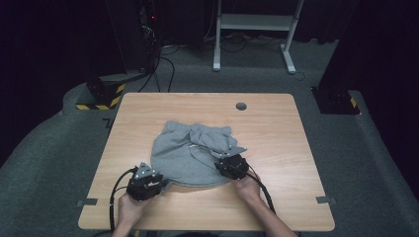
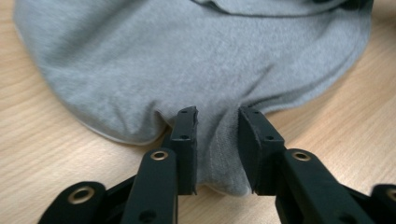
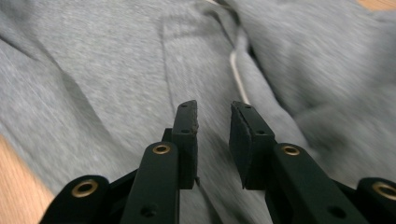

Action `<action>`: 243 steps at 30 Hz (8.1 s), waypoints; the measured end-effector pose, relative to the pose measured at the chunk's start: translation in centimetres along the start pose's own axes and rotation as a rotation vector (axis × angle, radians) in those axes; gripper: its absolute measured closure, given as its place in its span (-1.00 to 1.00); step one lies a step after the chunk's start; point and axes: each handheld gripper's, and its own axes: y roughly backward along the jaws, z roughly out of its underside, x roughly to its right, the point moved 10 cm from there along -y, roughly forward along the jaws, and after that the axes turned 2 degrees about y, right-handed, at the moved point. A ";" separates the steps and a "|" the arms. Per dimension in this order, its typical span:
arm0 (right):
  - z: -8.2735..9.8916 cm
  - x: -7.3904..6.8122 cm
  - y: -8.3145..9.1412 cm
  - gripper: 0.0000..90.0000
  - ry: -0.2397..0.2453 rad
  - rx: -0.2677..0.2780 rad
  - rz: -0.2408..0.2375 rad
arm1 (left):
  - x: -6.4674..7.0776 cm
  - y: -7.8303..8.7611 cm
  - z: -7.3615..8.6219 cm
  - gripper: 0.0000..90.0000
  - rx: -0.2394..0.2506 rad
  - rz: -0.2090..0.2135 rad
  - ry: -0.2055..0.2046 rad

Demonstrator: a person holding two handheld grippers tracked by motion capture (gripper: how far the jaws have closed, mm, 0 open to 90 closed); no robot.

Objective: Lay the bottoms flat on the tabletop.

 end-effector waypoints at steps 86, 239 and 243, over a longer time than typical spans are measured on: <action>4.2 -0.1 4.2 0.96 -0.002 0.009 0.031 | -1.7 -5.4 -1.0 -0.02 0.063 -0.120 0.000; 5.9 8.1 7.8 0.59 -0.157 0.088 0.198 | 1.1 -5.8 -2.3 0.15 0.006 -0.004 -0.007; 5.7 10.2 7.6 0.66 -0.209 0.067 0.231 | 0.7 -6.6 -2.5 0.10 0.024 -0.011 0.033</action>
